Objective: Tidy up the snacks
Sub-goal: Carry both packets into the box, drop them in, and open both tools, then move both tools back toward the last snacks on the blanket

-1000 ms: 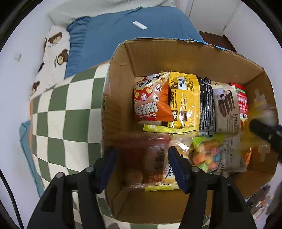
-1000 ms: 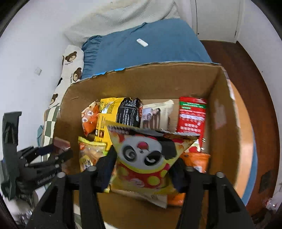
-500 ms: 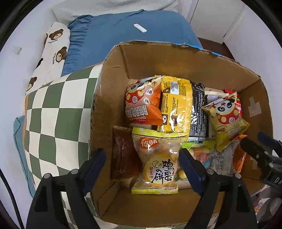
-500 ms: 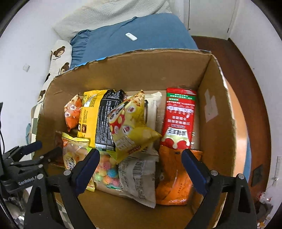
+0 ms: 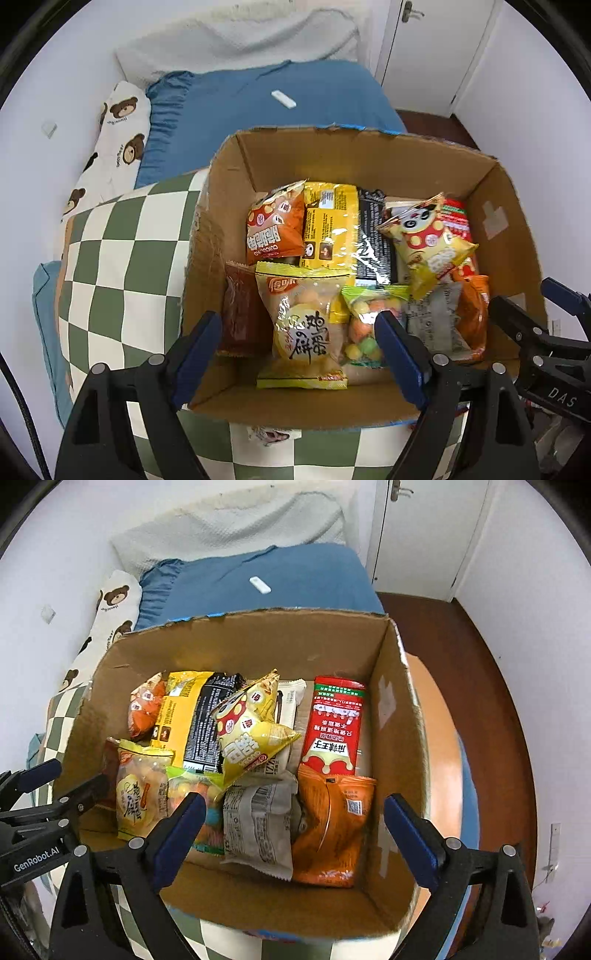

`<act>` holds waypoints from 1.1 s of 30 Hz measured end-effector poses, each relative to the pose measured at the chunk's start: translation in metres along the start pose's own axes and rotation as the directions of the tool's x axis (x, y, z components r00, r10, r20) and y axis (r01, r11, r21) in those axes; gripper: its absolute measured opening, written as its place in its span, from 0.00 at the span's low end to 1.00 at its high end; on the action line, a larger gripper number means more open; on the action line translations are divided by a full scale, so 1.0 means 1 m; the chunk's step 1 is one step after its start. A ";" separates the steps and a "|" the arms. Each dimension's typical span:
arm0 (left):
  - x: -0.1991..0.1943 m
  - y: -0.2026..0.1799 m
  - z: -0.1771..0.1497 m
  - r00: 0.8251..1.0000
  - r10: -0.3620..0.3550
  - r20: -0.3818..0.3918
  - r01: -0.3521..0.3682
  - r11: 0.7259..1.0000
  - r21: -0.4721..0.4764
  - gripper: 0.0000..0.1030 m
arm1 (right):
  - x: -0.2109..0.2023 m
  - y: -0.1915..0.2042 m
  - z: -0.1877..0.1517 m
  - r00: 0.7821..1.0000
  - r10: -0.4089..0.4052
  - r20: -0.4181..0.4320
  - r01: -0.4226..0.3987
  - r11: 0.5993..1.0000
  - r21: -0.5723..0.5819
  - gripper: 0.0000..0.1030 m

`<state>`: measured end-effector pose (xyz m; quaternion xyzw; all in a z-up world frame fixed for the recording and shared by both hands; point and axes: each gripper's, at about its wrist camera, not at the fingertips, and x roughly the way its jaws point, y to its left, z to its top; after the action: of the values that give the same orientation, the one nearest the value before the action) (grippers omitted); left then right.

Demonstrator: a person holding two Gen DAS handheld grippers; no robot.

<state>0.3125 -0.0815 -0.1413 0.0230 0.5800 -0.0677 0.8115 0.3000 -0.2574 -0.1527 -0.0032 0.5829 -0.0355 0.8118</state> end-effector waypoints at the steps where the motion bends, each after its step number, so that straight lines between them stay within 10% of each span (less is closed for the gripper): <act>1: -0.004 0.000 -0.002 1.000 -0.005 0.010 0.005 1.000 -0.003 0.82 | -0.004 0.000 -0.002 1.000 0.000 0.010 0.000 1.000 -0.002 0.96; 33: -0.170 0.000 -0.104 0.938 -0.031 0.346 0.041 0.999 -0.023 0.82 | -0.197 -0.003 -0.117 0.937 0.013 0.349 -0.011 1.000 -0.007 0.96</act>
<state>0.1611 -0.0554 -0.0143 -0.0120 0.4298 -0.0769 0.8996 0.1269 -0.2440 -0.0039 -0.0079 0.4298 -0.0279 0.9025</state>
